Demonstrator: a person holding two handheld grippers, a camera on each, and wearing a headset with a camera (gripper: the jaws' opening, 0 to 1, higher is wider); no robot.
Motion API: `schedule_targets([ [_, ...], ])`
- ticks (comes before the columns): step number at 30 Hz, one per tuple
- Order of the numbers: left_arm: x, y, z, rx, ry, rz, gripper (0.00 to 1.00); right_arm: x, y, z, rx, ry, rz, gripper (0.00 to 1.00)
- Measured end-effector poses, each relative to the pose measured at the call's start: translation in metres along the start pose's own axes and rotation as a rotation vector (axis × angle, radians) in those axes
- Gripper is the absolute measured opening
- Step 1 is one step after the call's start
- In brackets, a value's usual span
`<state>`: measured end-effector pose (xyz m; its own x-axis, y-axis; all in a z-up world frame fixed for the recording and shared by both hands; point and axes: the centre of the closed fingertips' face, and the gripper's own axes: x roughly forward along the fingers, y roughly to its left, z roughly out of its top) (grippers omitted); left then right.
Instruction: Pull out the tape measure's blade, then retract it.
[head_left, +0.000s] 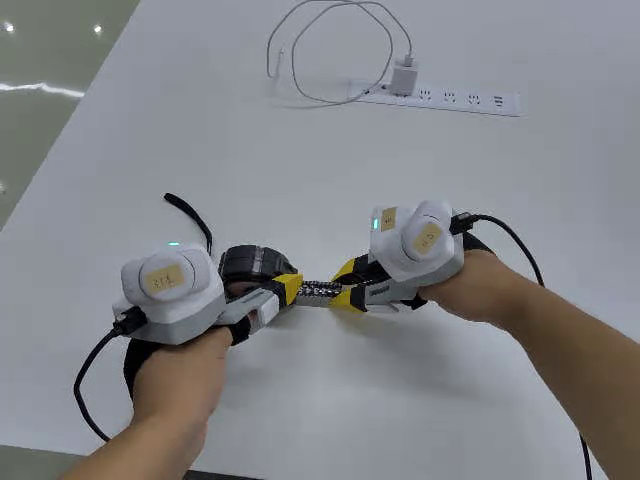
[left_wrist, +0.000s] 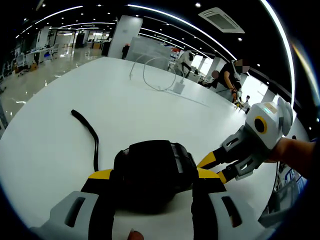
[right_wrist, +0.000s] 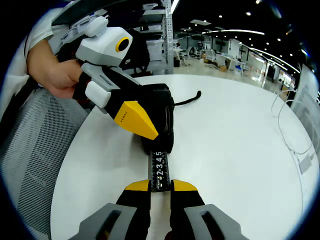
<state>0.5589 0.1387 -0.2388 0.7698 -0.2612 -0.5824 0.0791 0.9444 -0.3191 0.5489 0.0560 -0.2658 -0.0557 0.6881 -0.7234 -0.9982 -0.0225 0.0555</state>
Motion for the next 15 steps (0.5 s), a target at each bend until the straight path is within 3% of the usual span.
schedule_targets([
  [15,0.000,0.000,0.000,0.000,0.000,0.001,0.57,0.011,0.000,0.011,0.001,-0.020,0.000,0.10],
])
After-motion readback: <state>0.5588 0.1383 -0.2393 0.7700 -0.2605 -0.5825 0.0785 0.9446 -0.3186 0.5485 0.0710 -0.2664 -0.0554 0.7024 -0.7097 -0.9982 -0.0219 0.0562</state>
